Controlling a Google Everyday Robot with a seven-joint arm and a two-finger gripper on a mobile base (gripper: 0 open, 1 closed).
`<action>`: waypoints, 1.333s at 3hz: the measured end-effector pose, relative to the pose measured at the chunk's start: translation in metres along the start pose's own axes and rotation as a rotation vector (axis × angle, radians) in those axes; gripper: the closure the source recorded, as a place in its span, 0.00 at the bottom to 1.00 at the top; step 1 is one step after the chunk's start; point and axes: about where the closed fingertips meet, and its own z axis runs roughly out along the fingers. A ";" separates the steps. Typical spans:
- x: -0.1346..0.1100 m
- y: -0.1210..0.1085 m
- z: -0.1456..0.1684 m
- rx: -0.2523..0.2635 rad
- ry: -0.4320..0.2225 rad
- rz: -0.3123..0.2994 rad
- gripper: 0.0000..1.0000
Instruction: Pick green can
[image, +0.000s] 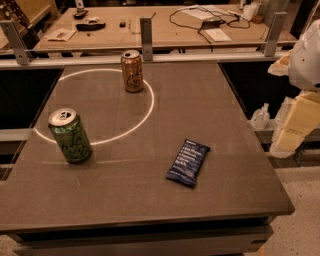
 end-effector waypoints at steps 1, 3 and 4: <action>0.000 0.000 0.000 0.000 0.000 0.000 0.00; 0.015 -0.003 0.002 0.001 -0.147 0.110 0.00; 0.030 -0.002 0.011 0.001 -0.320 0.254 0.00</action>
Offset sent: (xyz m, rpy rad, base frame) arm -0.0010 -0.0060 -0.0013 0.0883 0.0151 -0.0403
